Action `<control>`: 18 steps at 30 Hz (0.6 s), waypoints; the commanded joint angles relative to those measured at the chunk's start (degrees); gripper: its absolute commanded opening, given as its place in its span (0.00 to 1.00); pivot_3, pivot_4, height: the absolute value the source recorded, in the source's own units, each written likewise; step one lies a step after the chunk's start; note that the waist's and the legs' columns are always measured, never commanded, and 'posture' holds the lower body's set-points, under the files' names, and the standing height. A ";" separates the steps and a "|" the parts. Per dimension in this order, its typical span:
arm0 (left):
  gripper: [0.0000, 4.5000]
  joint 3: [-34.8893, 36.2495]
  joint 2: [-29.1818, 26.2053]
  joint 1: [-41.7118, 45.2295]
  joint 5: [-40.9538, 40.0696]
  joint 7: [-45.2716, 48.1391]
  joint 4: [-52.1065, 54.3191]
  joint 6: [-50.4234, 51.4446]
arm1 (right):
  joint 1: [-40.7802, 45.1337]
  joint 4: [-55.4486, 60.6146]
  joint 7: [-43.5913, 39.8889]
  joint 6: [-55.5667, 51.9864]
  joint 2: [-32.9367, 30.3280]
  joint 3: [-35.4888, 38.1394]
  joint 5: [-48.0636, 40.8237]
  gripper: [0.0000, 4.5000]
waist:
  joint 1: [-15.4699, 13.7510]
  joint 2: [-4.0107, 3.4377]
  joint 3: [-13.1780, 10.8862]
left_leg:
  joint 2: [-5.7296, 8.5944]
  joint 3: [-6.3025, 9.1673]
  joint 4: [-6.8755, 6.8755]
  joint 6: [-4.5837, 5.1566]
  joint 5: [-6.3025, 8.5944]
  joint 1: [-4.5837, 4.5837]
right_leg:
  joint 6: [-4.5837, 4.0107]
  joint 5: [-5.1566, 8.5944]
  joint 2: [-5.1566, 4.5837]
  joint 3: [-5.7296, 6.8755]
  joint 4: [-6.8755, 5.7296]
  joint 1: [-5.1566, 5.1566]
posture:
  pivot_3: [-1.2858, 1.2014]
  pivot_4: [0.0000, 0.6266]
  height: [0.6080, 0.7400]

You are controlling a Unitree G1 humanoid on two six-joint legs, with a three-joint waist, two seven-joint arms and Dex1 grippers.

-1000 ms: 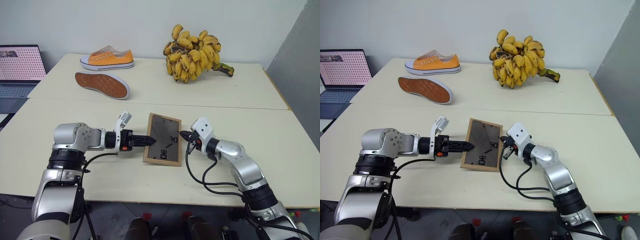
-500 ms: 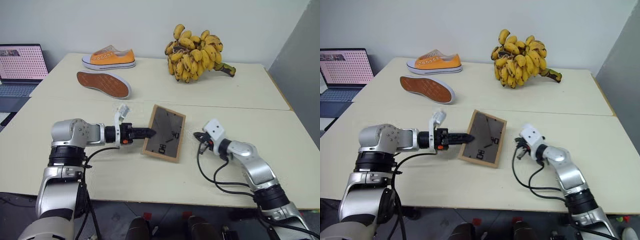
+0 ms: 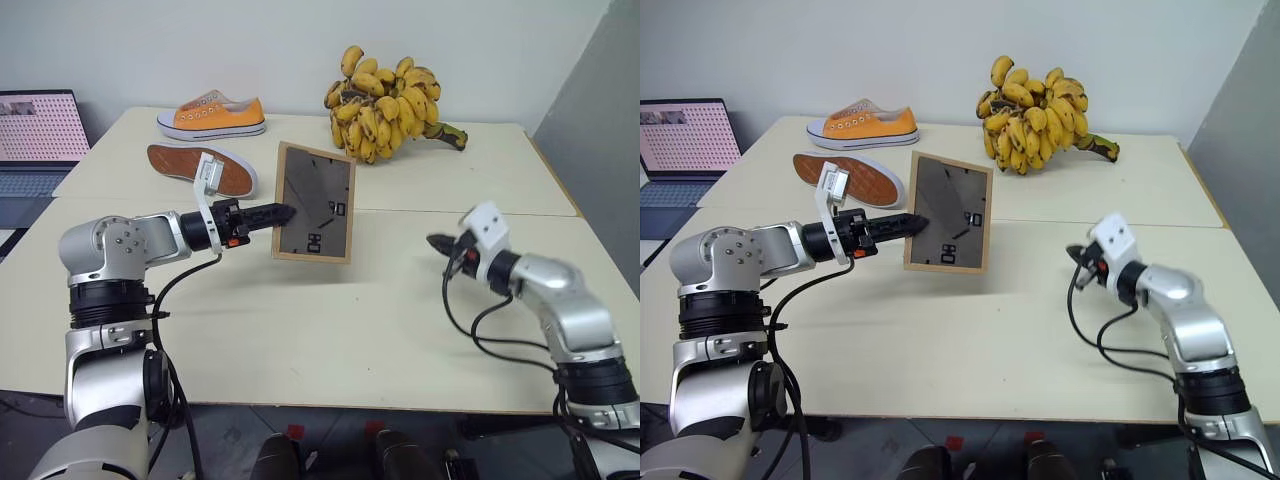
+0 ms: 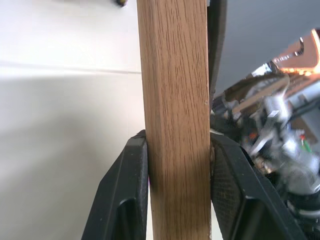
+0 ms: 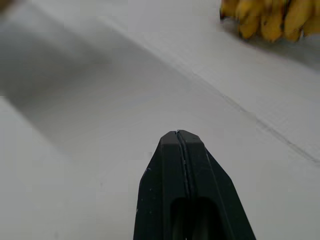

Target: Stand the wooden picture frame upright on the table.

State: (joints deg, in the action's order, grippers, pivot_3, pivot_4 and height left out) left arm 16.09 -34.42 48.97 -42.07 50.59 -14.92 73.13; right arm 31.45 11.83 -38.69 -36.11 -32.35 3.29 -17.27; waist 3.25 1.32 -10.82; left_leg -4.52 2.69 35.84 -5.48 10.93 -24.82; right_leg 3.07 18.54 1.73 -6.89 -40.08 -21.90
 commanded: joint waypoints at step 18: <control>0.30 -2.69 0.59 0.24 -5.12 0.85 9.77 -0.98 | 16.29 6.93 13.34 -15.08 17.17 -1.15 -12.55 0.54 | -0.18 -0.02 -0.01 | 0.00 0.04 -0.04 0.01 0.00 -0.11 | -0.01 0.00 0.00 0.05 0.00 -0.14 | 0.52 0.24 1.00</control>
State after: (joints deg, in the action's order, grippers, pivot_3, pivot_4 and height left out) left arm 13.18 -33.51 46.95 -45.37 50.37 -6.68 73.49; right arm 46.97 17.87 -25.81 -52.06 -15.66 2.37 -29.03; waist 3.07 1.30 -10.83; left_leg -4.52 2.72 35.80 -5.48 10.94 -24.93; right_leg 3.06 18.54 1.73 -6.84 -40.08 -22.05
